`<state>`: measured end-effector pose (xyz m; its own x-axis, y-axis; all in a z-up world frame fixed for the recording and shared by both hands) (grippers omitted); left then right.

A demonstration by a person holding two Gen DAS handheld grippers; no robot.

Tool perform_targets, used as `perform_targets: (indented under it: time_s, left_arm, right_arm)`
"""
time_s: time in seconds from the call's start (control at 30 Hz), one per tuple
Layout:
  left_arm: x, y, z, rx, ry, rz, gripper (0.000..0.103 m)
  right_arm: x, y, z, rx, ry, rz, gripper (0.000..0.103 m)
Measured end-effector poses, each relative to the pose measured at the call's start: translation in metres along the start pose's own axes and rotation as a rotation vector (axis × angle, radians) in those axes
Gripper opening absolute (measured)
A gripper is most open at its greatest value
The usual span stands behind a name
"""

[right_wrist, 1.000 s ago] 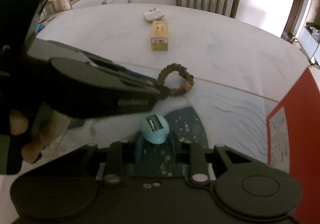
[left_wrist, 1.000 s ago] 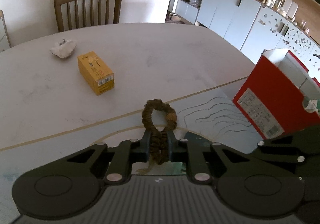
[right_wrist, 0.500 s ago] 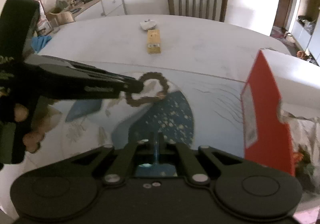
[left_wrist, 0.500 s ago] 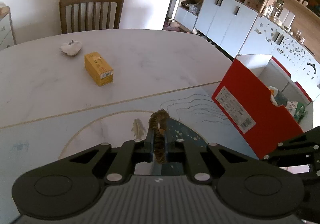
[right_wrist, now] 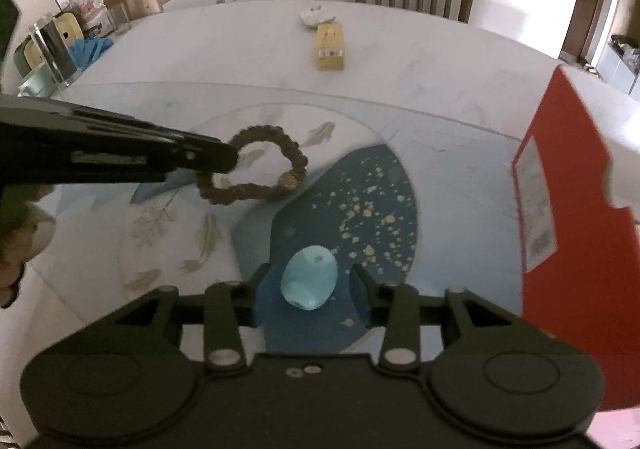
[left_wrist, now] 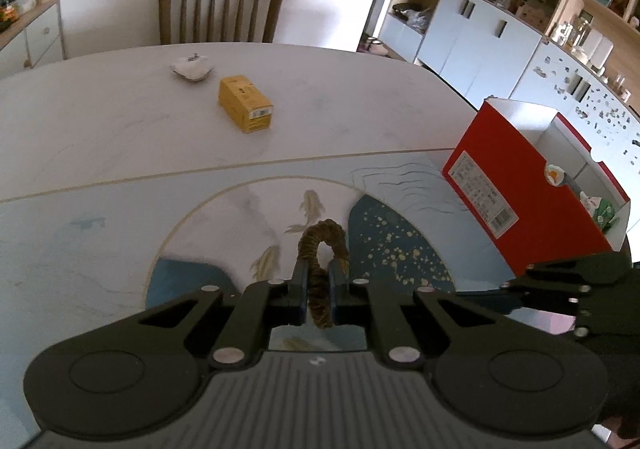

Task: Organize objects
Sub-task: 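Carry bracelet and teal keychain over the shoebox with both tools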

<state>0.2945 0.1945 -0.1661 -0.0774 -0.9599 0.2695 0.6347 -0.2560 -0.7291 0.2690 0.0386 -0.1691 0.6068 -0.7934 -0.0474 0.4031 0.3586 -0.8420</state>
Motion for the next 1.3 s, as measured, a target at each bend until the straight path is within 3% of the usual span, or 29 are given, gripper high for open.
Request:
perform_targets:
  time_s: [0.2, 0.23, 0.4, 0.63, 1.03, 1.17, 1.3]
  left_arm:
    - [-0.002, -0.008, -0.006, 0.004, -0.013, 0.008, 0.01]
    - [-0.002, -0.01, -0.007, 0.004, -0.015, 0.006, 0.01]
    - [0.001, -0.014, -0.008, 0.012, -0.024, 0.003, 0.01]
    - [0.023, -0.025, 0.0, 0.028, -0.009, -0.037, 0.01]
    - [0.101, -0.051, 0.031, 0.088, 0.06, -0.156, 0.01]
    - [0.124, -0.048, 0.046, 0.116, 0.118, -0.13, 0.01]
    - [0.126, -0.036, 0.041, 0.08, 0.103, -0.097, 0.01]
  right_arm:
    - [-0.005, 0.009, -0.002, -0.015, -0.011, -0.017, 0.036]
    - [-0.006, 0.009, -0.003, -0.017, -0.016, -0.021, 0.032]
    - [-0.005, 0.002, -0.006, -0.01, -0.024, -0.026, 0.031]
    - [0.005, -0.037, -0.004, 0.043, 0.004, -0.012, 0.031]
    - [0.058, -0.119, 0.001, 0.152, 0.08, -0.025, 0.031]
    - [0.082, -0.135, 0.001, 0.184, 0.091, -0.026, 0.031]
    - [0.101, -0.144, -0.001, 0.198, 0.105, -0.021, 0.031]
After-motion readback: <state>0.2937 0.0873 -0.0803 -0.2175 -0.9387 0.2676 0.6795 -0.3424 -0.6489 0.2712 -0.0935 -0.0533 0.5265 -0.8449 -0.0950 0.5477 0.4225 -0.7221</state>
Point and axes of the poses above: each gripper's, at about its wrist camera, not at the fingertips, and y roughly the way its jaws point, x to its right, z to its top, the point moved 6 cm from there along y, roughly the way its jaws point, and after that the axes turned 4 degrees about -z, right-handed, at the moved point
